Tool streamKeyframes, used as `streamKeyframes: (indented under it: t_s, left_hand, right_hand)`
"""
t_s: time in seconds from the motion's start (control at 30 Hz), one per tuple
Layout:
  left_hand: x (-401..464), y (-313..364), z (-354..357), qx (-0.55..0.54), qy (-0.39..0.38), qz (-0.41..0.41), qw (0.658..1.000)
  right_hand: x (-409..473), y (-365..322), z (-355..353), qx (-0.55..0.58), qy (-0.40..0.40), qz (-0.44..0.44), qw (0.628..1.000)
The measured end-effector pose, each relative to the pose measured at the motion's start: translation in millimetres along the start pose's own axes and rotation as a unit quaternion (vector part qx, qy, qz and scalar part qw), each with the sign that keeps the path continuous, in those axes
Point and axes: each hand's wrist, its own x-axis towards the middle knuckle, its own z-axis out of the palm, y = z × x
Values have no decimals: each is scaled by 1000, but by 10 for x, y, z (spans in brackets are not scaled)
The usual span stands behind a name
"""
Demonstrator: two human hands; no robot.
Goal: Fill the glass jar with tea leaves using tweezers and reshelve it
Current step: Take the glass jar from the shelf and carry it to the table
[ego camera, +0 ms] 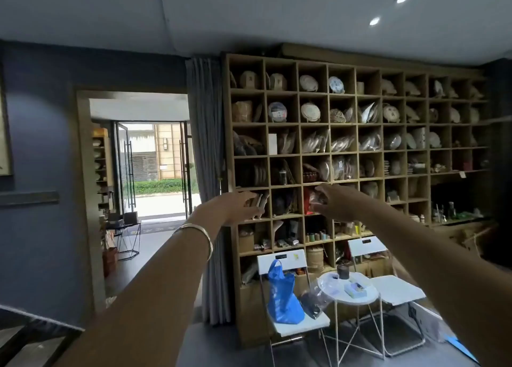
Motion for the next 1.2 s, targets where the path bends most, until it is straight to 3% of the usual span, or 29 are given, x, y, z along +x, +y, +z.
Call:
streamKeyframes:
  t_s: [0.13, 0.73, 1.2]
  left_hand:
    - [580, -286, 232, 27, -31, 3, 999]
    - [4090, -2041, 1130, -37, 24, 93, 995]
    - [5873, -2397, 1983, -76, 1, 65, 995]
  right_hand:
    - [546, -2, 342, -15, -15, 3, 1000]
    - [3664, 475, 1828, -43, -7, 97, 994]
    - [5146, 1361, 2694, -67, -16, 85, 994]
